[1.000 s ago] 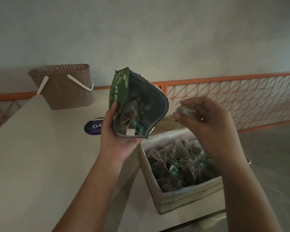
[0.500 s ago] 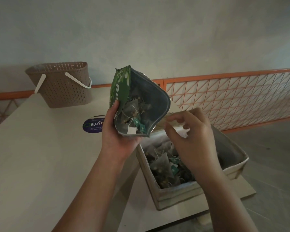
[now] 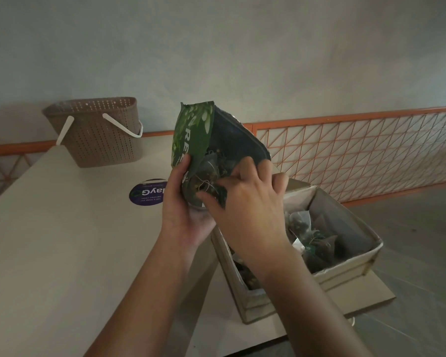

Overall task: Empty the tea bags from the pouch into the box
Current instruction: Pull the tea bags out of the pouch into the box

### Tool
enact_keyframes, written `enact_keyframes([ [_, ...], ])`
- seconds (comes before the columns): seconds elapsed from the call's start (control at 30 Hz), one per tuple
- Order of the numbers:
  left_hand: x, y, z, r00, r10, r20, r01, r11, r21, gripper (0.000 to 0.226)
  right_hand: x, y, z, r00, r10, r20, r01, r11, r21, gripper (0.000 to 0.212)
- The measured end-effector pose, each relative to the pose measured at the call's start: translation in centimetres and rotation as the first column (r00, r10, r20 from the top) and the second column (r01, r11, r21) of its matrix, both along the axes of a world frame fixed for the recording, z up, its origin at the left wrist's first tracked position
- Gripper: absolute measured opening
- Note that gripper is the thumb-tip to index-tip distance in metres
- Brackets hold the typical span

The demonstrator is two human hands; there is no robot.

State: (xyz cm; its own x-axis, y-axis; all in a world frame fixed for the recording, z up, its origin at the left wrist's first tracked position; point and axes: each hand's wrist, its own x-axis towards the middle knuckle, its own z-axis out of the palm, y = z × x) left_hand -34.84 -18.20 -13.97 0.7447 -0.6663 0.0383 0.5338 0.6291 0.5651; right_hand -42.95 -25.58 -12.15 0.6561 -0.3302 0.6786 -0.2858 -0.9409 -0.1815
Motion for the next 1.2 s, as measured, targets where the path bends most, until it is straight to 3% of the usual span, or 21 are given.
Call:
enact_keyframes([
  [0.17, 0.0, 0.0, 0.0, 0.999, 0.028, 0.034, -0.028, 1.000, 0.008, 0.045, -0.1, 0.3, 0.0, 0.996, 0.054, 0.072, -0.059, 0.995, 0.077, 0.035],
  [0.33, -0.1, -0.1, -0.1, 0.997, 0.035, 0.064, -0.036, 0.999, 0.019, 0.048, 0.0, 0.2, -0.2, 0.999, -0.002, -0.032, 0.003, 1.000, 0.027, 0.033],
  [0.47, -0.3, -0.1, 0.0, 0.999, 0.017, 0.043, -0.018, 1.000, 0.020, 0.048, 0.1, -0.1, -0.1, 0.999, 0.002, -0.049, -0.002, 1.000, 0.005, 0.017],
  [0.63, -0.1, -0.1, 0.0, 1.000, 0.003, -0.022, -0.002, 0.999, 0.037, 0.050, -0.3, -1.0, 0.8, 0.998, 0.038, -0.054, -0.032, 0.995, 0.099, 0.017],
  [0.73, 0.1, -0.2, -0.1, 0.998, -0.006, -0.057, 0.007, 1.000, 0.021, 0.049, -0.7, -1.6, 1.7, 0.975, 0.178, 0.133, -0.211, 0.930, 0.301, 0.010],
  [0.87, 0.1, -0.3, -0.3, 0.999, -0.009, -0.032, 0.010, 1.000, 0.025, 0.050, -1.9, -2.4, 3.7, 0.860, 0.260, 0.439, -0.485, 0.683, 0.546, 0.006],
  [1.03, 0.4, -0.5, -0.5, 0.999, -0.040, -0.021, 0.040, 0.999, -0.003, 0.067, -3.6, -3.3, 5.0, 0.749, 0.201, 0.631, -0.610, 0.580, 0.540, 0.009],
  [1.2, 0.6, -0.5, -0.6, 0.997, -0.034, -0.068, 0.032, 0.999, -0.023, 0.059, -4.6, -3.8, 4.6, 0.665, 0.118, 0.738, -0.677, 0.512, 0.528, 0.008],
])
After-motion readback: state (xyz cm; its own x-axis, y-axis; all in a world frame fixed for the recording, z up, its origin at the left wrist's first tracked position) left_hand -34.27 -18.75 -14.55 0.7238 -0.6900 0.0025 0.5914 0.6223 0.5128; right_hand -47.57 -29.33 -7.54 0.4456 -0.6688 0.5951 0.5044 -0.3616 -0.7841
